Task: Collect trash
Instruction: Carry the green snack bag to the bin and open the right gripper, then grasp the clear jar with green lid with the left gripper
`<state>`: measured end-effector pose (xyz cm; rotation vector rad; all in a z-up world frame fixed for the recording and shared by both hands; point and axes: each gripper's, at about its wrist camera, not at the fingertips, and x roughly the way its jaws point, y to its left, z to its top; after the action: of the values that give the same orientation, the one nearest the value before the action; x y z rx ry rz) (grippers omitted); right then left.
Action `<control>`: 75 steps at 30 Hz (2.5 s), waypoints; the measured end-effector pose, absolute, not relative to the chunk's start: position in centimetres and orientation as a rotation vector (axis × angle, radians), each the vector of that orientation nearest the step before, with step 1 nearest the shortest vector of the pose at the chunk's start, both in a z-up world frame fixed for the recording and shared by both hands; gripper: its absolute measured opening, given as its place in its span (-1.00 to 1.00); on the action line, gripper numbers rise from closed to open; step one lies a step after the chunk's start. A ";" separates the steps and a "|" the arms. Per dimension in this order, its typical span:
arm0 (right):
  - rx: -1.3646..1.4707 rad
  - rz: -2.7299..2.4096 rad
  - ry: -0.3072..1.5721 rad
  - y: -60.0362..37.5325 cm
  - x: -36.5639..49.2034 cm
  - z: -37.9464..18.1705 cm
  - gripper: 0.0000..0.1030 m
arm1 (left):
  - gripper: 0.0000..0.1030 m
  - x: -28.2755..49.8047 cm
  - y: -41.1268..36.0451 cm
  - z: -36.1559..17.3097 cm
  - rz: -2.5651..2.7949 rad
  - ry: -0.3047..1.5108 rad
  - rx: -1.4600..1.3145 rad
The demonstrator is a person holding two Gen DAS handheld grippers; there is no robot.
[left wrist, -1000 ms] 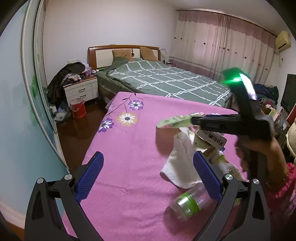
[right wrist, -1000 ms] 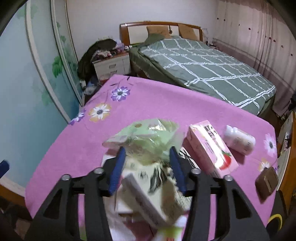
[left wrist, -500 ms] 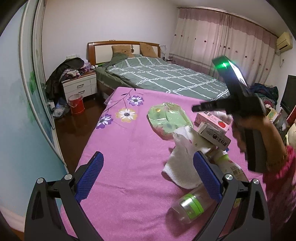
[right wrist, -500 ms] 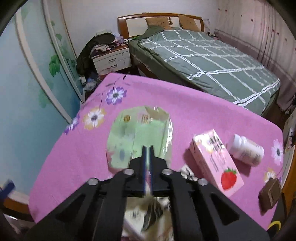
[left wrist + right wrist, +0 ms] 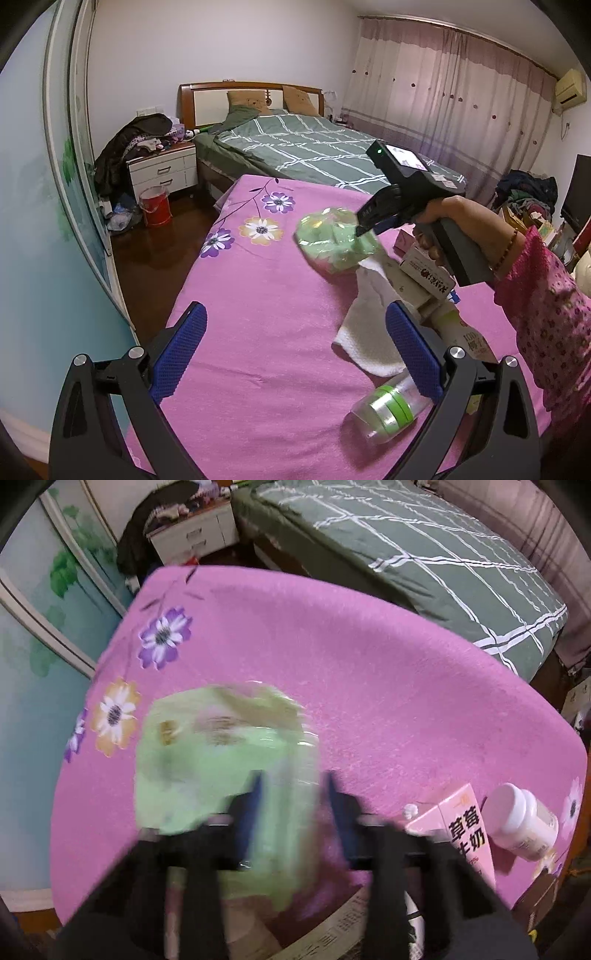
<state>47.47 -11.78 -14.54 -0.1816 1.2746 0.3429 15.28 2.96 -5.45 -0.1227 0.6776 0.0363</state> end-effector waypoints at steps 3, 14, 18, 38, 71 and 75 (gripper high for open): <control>-0.203 0.332 1.229 -12.1 46.9 -13.8 -0.91 | 0.86 15.2 3.0 -5.6 0.033 0.680 -0.126; -0.024 0.310 0.980 -19.0 44.3 -3.8 -0.94 | 0.86 14.0 1.4 -4.8 -0.015 0.657 -0.104; 0.010 0.289 0.917 -23.1 41.1 -1.6 -0.94 | 0.87 13.7 0.6 -4.9 -0.040 0.660 -0.096; 0.414 -0.269 0.916 -58.3 18.2 -12.2 -0.94 | 0.86 13.0 -6.8 -10.0 -0.174 0.765 -0.020; 0.458 -0.362 0.990 -61.0 16.9 -19.0 -0.23 | 0.86 15.4 -8.5 -15.4 0.017 0.901 -0.074; 0.465 -0.356 0.996 -61.1 16.7 -19.5 -0.23 | 0.62 15.9 -8.1 -15.6 0.042 0.908 -0.082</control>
<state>16.68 -61.06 -19.47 0.4652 0.9959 -0.3560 15.91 -8.14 -15.63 -0.0822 0.9082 0.0420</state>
